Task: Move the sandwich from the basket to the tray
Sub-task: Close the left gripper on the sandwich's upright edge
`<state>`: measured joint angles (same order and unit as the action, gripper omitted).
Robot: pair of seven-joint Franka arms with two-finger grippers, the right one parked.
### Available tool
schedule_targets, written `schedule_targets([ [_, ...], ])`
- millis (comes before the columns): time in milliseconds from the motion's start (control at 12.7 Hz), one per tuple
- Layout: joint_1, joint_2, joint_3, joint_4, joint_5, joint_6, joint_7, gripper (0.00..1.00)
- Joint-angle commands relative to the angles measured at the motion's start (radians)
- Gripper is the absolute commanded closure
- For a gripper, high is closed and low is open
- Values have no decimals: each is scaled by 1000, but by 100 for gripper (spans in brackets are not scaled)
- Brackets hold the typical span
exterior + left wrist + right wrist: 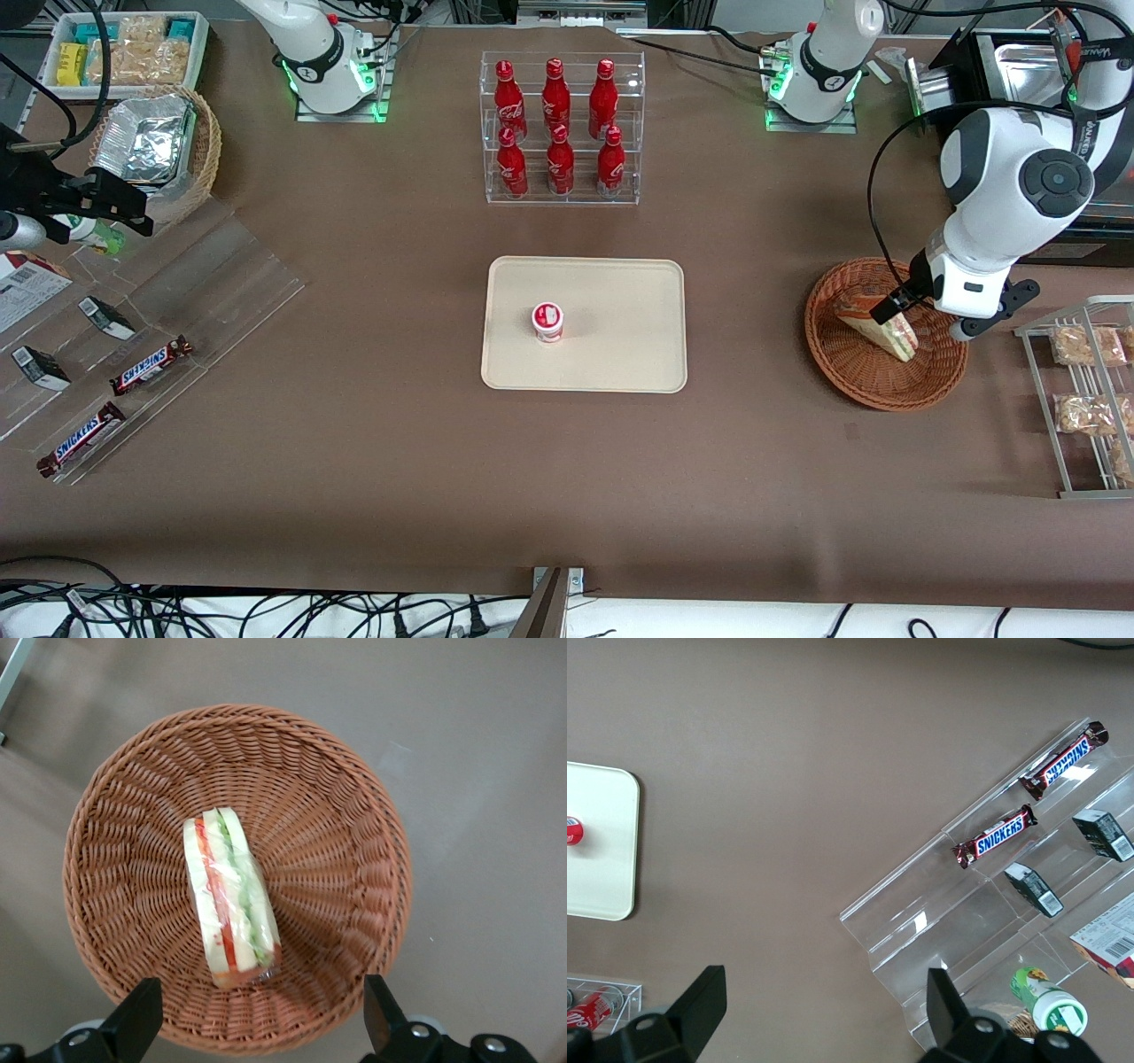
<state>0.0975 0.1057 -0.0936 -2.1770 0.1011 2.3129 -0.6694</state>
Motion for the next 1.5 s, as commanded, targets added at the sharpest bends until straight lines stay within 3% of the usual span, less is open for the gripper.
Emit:
schedule_targets([
  [0,31,15,-6,-43,22,89,-65,0],
  [789,41,81,-5,-133,22,281,-148,0],
  [1421,50,143,-2,-145,22,321,-148,0],
])
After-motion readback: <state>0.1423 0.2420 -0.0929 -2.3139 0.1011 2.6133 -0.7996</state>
